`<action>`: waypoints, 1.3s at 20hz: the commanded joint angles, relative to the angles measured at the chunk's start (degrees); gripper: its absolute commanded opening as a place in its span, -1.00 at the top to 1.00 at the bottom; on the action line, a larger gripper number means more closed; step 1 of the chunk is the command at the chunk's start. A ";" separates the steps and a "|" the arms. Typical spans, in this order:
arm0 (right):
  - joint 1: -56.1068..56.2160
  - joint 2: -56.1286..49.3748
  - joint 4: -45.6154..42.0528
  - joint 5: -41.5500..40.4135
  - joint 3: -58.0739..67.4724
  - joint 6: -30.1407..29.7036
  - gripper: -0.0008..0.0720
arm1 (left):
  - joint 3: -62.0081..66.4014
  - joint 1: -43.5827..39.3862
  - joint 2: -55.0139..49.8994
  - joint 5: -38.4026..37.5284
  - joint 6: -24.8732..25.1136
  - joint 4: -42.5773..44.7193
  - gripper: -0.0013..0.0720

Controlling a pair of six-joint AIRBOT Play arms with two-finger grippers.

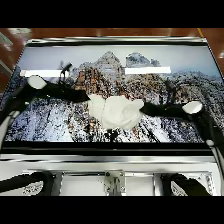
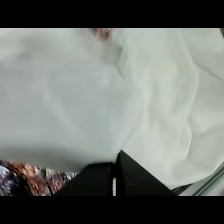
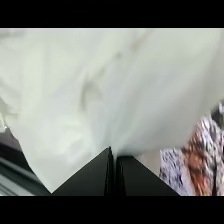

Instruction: Fold the shirts.

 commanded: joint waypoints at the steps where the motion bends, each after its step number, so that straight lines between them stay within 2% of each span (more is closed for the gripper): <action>1: -3.17 12.13 0.17 -2.54 10.84 -2.43 0.80 | 7.23 2.73 14.25 4.55 4.59 0.24 0.86; 3: -3.26 18.10 -1.60 -6.58 17.62 -2.40 0.80 | 12.66 4.42 22.32 9.84 4.48 2.36 0.86; 5: -3.26 22.36 -3.93 -8.70 22.71 -1.73 0.80 | 16.59 7.21 28.24 11.91 3.21 4.74 0.86; 8: -3.26 25.46 -9.35 -3.98 27.12 4.55 0.80 | 18.49 12.17 34.27 11.28 -1.14 5.92 0.86; 11: -3.26 26.08 -10.64 7.98 27.43 8.41 0.80 | 18.49 13.03 37.31 9.01 -2.10 6.08 0.86; 12: -3.26 26.08 -13.25 13.33 27.41 9.75 0.80 | 18.49 13.03 37.51 6.60 -2.12 6.84 0.86; 14: -3.26 26.08 -21.70 25.46 27.41 16.09 0.80 | 18.45 13.03 37.33 0.07 -2.19 9.86 0.86; 16: -3.26 26.08 -26.40 35.85 26.88 21.07 0.80 | 18.43 13.03 36.54 -5.33 -2.16 13.70 0.86; 19: -2.75 26.08 -26.82 44.28 21.55 25.24 0.80 | 16.92 13.03 33.90 -9.60 -2.14 16.48 0.86; 21: -0.76 26.03 -26.91 42.66 13.79 26.84 0.80 | 14.05 13.00 30.91 -9.79 -2.14 16.46 0.86; 22: 0.79 25.62 -26.93 39.17 8.96 27.32 0.80 | 12.50 13.00 28.81 -9.79 -2.12 16.46 0.86; 23: 2.36 24.72 -26.91 34.29 4.59 27.34 0.80 | 11.08 13.00 26.34 -9.75 -2.12 16.46 0.86; 26: 6.88 17.81 -27.04 11.63 -4.74 25.57 0.80 | 8.48 12.87 15.47 -9.03 -2.14 16.20 0.86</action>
